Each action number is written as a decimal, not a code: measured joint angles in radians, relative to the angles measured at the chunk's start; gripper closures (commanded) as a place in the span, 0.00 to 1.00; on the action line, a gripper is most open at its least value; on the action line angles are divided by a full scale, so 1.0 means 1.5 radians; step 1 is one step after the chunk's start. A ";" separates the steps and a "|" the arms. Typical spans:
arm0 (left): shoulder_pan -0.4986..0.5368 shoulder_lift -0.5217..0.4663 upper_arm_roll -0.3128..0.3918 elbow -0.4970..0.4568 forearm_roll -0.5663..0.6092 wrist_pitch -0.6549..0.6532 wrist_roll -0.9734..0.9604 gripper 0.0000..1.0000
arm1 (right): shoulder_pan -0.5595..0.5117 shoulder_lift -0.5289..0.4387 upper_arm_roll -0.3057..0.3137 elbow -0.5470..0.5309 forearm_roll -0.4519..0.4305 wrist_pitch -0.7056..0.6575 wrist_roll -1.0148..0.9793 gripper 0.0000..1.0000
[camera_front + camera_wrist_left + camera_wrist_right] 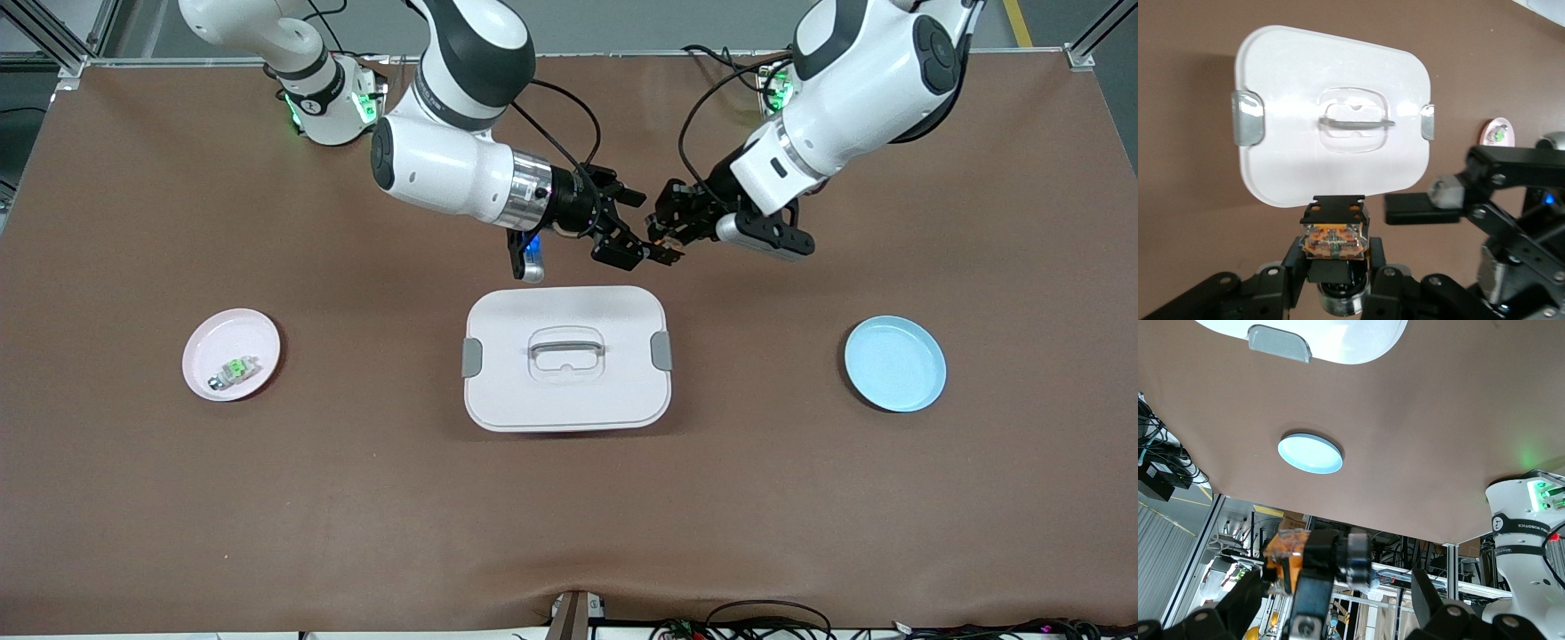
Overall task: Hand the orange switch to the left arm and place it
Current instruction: 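Open the right gripper and pull it back from the switch, then lower the switch onto the blue plate with the left gripper while the right gripper retracts, then open the left gripper to release the switch on the blue plate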
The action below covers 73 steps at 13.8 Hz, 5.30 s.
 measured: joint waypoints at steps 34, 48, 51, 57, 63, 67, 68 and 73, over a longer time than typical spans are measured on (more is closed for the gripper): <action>0.278 0.234 0.006 -0.029 0.676 0.002 0.805 1.00 | -0.232 -0.334 -0.020 -0.363 -0.619 -0.250 -0.611 0.00; 0.378 0.339 0.006 -0.093 0.876 0.180 0.901 1.00 | -0.483 -0.344 -0.022 -0.217 -0.691 -0.460 -0.868 0.00; 0.378 0.352 0.006 -0.093 0.907 0.192 0.893 1.00 | -0.490 -0.321 -0.022 -0.157 -0.706 -0.505 -0.868 0.00; 0.379 0.369 0.006 -0.092 0.936 0.194 0.883 0.00 | -0.491 -0.265 -0.020 -0.005 -0.758 -0.593 -0.868 0.00; 0.390 0.357 0.003 -0.053 0.924 0.183 0.881 0.00 | -0.502 -0.261 -0.021 0.035 -0.764 -0.599 -0.867 0.00; 0.392 0.354 -0.037 0.022 0.874 0.063 0.850 0.00 | -0.502 -0.253 -0.018 0.035 -0.764 -0.600 -0.867 0.00; 0.392 0.353 -0.056 0.041 0.873 0.021 0.824 0.00 | -0.502 -0.250 -0.017 0.035 -0.764 -0.600 -0.867 0.00; 0.390 0.348 -0.110 0.147 0.808 -0.161 0.758 0.00 | -0.503 -0.244 -0.016 0.036 -0.763 -0.600 -0.867 0.00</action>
